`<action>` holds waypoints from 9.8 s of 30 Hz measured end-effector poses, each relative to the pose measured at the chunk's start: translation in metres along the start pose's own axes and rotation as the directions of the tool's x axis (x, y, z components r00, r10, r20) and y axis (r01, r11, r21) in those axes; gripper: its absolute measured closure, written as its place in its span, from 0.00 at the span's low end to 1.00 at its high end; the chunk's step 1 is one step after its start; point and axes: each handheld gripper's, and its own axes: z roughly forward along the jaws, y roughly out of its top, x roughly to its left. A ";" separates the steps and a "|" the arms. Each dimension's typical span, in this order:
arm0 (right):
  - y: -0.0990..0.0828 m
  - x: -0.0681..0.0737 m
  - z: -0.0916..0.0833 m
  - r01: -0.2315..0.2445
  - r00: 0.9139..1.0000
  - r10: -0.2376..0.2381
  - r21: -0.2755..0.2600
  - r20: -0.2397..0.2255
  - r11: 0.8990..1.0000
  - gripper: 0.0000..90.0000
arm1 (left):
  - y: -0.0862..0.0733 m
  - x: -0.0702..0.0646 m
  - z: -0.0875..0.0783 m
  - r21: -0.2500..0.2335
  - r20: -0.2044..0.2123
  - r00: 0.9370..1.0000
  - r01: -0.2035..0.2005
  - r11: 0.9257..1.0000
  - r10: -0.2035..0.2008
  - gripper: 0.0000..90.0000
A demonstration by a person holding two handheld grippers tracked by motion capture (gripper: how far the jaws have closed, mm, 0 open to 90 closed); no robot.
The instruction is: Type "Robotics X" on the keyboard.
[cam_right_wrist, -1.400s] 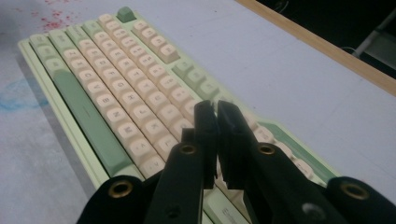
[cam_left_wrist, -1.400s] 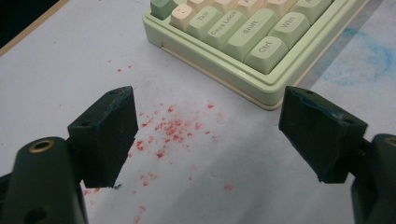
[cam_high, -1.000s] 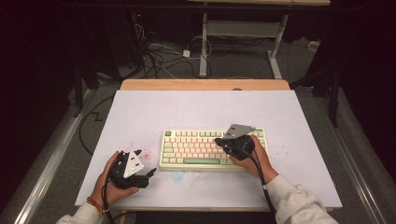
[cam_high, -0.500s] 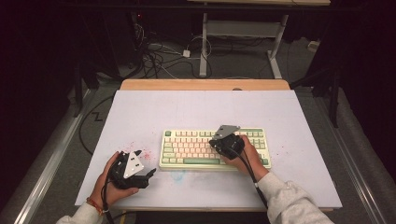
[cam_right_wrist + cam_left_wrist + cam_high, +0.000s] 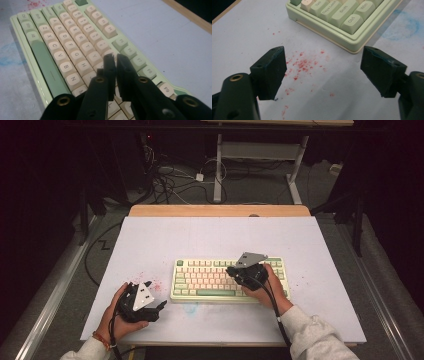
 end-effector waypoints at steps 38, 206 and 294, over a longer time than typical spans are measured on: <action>-0.055 -0.007 -0.085 0.004 0.960 0.051 -0.194 0.276 0.981 0.28 | 0.001 0.005 -0.006 -0.017 -0.008 0.999 0.051 0.999 -0.052 0.32; -0.087 0.016 -0.076 -0.018 0.980 0.035 -0.087 0.196 0.996 0.29 | 0.012 -0.001 0.011 0.020 0.151 0.987 0.052 0.998 -0.054 0.87; -0.088 0.015 -0.076 0.021 0.980 -0.009 -0.059 0.200 0.998 0.29 | 0.111 -0.002 0.068 0.063 0.235 0.969 -0.099 0.993 0.081 0.93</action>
